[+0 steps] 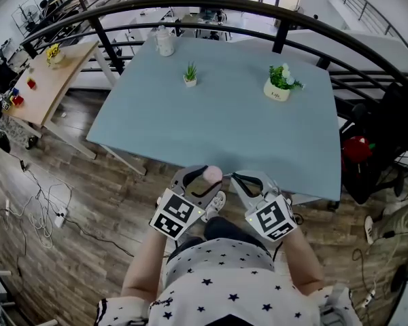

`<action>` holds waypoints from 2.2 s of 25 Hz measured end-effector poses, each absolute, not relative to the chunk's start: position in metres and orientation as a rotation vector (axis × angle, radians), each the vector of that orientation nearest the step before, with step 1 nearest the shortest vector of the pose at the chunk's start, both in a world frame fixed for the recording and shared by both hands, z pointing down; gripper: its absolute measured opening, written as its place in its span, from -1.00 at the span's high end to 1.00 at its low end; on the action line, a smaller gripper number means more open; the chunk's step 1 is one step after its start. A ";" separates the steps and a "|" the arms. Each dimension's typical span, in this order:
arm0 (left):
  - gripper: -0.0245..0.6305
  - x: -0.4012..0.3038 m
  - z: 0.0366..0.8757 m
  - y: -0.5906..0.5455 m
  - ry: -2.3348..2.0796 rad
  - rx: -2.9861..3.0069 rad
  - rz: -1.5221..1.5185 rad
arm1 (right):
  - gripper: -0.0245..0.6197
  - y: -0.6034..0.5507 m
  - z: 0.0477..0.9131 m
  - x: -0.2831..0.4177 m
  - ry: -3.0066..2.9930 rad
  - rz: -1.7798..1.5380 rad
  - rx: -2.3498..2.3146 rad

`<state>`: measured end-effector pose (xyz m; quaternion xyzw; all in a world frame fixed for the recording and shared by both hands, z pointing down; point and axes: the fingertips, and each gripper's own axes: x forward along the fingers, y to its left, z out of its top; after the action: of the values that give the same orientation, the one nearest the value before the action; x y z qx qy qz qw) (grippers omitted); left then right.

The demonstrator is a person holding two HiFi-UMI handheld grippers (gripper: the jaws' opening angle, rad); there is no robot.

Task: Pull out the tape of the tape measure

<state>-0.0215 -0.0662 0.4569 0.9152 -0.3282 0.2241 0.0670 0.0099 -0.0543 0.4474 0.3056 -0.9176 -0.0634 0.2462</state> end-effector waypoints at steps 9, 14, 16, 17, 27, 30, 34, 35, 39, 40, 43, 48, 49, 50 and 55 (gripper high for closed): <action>0.28 -0.029 0.460 -0.070 -1.017 2.747 0.695 | 0.88 -0.063 0.449 0.028 -2.464 -0.170 0.900; 0.28 -0.041 0.462 -0.073 -1.048 2.729 0.694 | 0.88 -0.072 0.446 0.051 -2.440 -0.157 0.983; 0.28 -0.043 0.461 -0.073 -1.043 2.727 0.682 | 0.88 -0.073 0.444 0.054 -2.440 -0.152 0.994; 0.28 -0.043 0.460 -0.073 -1.041 2.728 0.682 | 0.88 -0.073 0.443 0.055 -2.439 -0.154 0.995; 0.28 -0.042 0.466 -0.072 -1.043 2.731 0.701 | 0.88 -0.073 0.446 0.056 -2.417 -0.173 0.992; 0.28 -0.045 0.466 -0.073 -1.050 2.730 0.701 | 0.88 -0.075 0.445 0.059 -2.409 -0.173 1.009; 0.28 -0.055 0.466 -0.075 -1.075 2.713 0.696 | 0.89 -0.081 0.441 0.071 -2.389 -0.162 1.066; 0.28 -0.059 0.466 -0.076 -1.083 2.708 0.696 | 0.89 -0.083 0.441 0.075 -2.381 -0.160 1.080; 0.28 -0.066 0.467 -0.078 -1.096 2.694 0.687 | 0.88 -0.087 0.439 0.088 -2.359 -0.154 1.113; 0.28 -0.066 0.467 -0.078 -1.093 2.696 0.687 | 0.89 -0.087 0.439 0.089 -2.357 -0.154 1.114; 0.28 -0.064 0.466 -0.078 -1.091 2.717 0.702 | 0.89 -0.087 0.442 0.090 -2.339 -0.166 1.117; 0.28 -0.065 0.465 -0.077 -1.080 2.724 0.690 | 0.88 -0.088 0.441 0.089 -2.334 -0.168 1.118; 0.28 -0.065 0.465 -0.078 -1.082 2.724 0.691 | 0.89 -0.088 0.441 0.089 -2.332 -0.170 1.115; 0.28 -0.065 0.465 -0.077 -1.083 2.724 0.691 | 0.88 -0.087 0.441 0.088 -2.331 -0.171 1.112; 0.28 -0.066 0.463 -0.078 -1.086 2.729 0.685 | 0.88 -0.089 0.441 0.088 -2.330 -0.174 1.105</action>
<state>-0.0664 -0.0784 0.4629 0.9031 -0.3593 0.2268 0.0630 0.0876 -0.0890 0.4413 0.4110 -0.8667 -0.0648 0.2752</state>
